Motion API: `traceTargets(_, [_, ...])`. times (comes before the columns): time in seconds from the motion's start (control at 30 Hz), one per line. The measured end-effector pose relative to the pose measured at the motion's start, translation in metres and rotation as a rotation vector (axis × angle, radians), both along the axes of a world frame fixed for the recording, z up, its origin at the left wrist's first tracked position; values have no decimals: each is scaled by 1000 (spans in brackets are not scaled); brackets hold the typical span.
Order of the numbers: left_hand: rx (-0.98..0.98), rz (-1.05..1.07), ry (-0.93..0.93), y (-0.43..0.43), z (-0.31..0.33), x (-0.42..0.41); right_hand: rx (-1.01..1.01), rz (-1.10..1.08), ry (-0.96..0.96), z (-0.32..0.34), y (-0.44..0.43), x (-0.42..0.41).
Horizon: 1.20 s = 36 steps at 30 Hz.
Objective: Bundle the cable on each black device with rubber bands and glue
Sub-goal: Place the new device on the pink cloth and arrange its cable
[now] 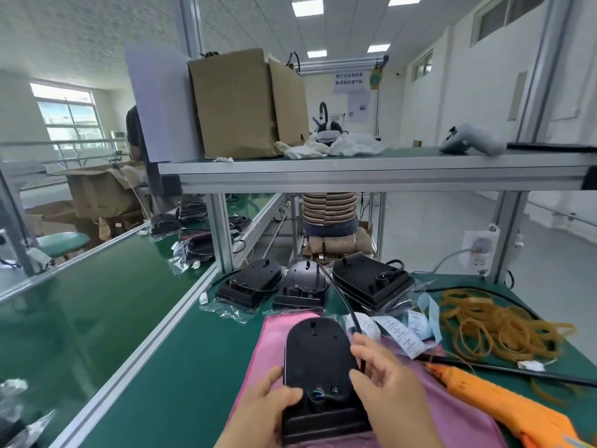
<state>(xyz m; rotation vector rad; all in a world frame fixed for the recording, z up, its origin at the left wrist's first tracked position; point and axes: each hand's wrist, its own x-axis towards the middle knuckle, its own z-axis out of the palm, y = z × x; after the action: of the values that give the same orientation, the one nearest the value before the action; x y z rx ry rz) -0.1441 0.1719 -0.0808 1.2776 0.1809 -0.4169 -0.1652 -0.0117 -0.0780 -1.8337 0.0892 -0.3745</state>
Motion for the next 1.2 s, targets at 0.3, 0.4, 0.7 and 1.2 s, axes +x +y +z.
traceTargets(0.3, [242,-173,-91,-5,4,-11,-139,255,37,13,-29,1])
traceTargets(0.4, [382,-249,-146,-4,12,-14,-135,332,93,9,-29,7])
traceTargets(0.7, [863,-431,-342,-2,24,-4,-651,306,131,1,-28,13])
traceTargets(1.2, [574,-74,-332,-44,4,96,-861,519,315,25,-39,38])
